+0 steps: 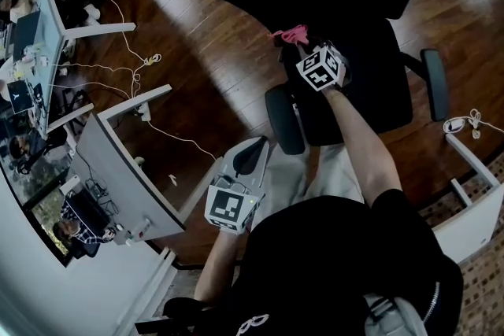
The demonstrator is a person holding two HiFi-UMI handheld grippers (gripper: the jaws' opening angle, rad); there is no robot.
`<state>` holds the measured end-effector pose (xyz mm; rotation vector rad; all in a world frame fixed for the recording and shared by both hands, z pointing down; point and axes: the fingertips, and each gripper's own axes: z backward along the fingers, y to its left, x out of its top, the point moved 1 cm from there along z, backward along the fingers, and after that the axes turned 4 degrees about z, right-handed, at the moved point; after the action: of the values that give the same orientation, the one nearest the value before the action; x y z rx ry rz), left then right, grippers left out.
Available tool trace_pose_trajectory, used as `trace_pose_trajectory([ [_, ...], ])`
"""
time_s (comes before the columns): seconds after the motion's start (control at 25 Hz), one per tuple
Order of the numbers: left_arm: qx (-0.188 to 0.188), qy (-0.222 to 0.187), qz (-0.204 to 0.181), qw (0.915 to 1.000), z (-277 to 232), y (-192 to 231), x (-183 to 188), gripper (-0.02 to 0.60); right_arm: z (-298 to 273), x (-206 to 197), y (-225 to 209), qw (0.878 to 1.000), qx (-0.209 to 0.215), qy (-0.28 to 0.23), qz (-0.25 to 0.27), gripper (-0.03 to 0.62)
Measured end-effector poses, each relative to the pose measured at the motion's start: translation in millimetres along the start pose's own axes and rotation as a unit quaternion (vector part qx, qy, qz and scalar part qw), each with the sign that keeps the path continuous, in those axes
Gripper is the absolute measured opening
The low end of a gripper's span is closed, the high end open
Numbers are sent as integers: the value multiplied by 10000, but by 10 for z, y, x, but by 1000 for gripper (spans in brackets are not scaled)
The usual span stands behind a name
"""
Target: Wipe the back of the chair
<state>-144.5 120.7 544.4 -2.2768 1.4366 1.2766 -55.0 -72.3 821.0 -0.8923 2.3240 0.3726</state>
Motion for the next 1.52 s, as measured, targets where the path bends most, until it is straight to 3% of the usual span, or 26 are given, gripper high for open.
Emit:
trace_pose_trajectory([
  [0.2,-164,149,-1,9998,-187,-198,-51,-8,266,-527,-922,9968,-651,139,-452,72],
  [0.48,-292,292,-9,9991,-481,-482,-49,-8,825,-1305,-2221,9810,-1561,365,-1093,72],
  [0.8,-357,274,-39,9990,-623,-698,62,-8,1211,-1672,-2740,9616,-2082,347,-1756,71],
  [0.96,-337,194,-48,9992,-639,-760,84,-8,1122,-1580,-2597,9639,-1984,328,-1747,71],
  [1.12,-277,130,-17,9995,-536,-729,84,-8,949,-1188,-2183,9756,-1656,207,-1429,71],
  [1.52,-60,-52,138,9999,-140,-458,-91,-8,320,29,-498,9965,-466,-296,-635,71],
])
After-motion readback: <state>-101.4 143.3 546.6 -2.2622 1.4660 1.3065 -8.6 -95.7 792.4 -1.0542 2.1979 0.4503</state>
